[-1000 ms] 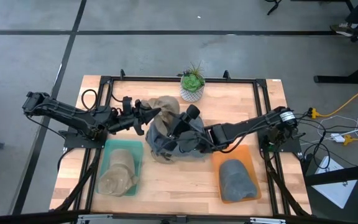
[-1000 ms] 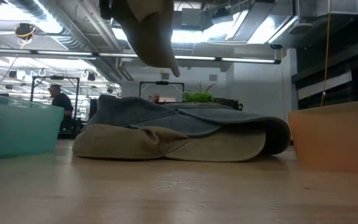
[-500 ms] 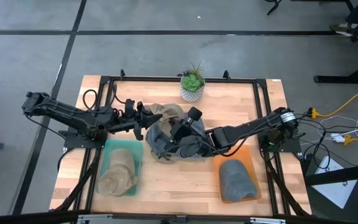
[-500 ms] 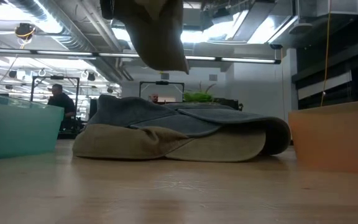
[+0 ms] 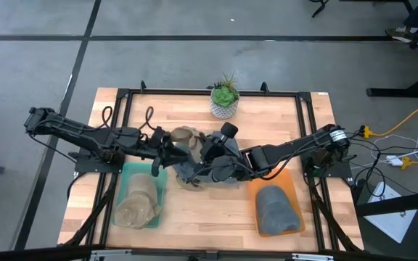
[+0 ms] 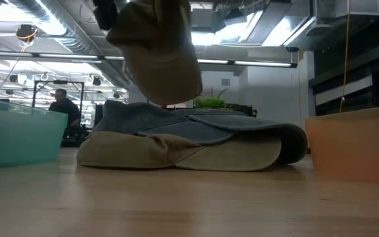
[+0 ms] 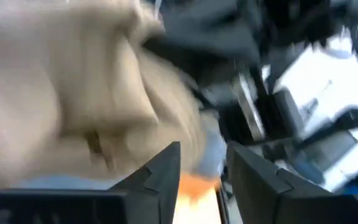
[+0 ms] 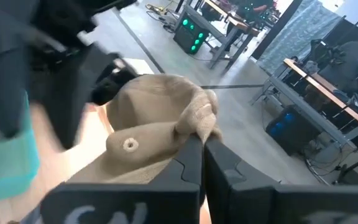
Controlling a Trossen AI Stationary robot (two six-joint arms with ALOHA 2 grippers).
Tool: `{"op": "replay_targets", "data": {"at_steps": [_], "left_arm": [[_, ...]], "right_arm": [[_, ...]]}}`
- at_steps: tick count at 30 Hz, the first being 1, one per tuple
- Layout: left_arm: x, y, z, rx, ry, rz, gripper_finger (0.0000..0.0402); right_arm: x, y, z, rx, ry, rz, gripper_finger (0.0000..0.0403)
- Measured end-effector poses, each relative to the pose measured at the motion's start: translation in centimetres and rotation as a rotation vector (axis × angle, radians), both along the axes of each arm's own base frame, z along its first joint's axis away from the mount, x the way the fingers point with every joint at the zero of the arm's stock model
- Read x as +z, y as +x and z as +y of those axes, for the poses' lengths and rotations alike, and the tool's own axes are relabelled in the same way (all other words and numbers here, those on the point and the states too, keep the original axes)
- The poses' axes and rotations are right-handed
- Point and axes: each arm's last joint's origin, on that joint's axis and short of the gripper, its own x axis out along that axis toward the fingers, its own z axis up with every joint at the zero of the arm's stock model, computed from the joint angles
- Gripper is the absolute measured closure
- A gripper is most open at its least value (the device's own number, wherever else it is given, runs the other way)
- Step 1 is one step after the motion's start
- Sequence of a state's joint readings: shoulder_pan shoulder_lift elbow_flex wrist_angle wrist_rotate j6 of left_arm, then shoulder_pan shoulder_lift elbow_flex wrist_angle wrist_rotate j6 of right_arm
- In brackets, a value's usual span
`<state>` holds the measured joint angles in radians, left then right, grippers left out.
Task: Pick & Place hat
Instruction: Put the brown cap into the blue bin
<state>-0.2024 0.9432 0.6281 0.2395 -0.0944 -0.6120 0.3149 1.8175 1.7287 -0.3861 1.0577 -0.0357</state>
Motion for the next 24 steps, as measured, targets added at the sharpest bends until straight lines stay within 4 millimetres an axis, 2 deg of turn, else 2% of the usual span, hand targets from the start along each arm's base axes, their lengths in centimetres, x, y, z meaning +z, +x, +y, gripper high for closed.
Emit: {"op": "replay_targets", "data": {"at_steps": [7, 11, 18, 20, 24], "left_arm": [[-0.3, -0.1, -0.4, -0.145, -0.024, 0.035, 0.0256], [0.1, -0.6, -0.7, -0.265, 0.034, -0.003, 0.0260], [1.9, -1.4, -0.7, -0.280, 0.327, -0.105, 0.0274], [2.4, -1.5, -0.6, -0.245, 0.431, -0.061, 0.0278], [3.3, -1.4, -0.1, -0.148, 0.647, 0.153, 0.0283]], "right_arm": [[-0.1, 0.0, 0.0, 0.002, -0.001, 0.008, 0.0400], [-0.3, -0.2, 0.0, 0.001, -0.001, 0.033, 0.0401], [-1.0, -0.4, 0.1, 0.057, 0.074, 0.071, 0.0401], [-1.1, -0.3, 0.1, 0.073, 0.091, 0.071, 0.0400], [-1.1, -0.3, 0.2, 0.093, 0.113, 0.070, 0.0400]]}}
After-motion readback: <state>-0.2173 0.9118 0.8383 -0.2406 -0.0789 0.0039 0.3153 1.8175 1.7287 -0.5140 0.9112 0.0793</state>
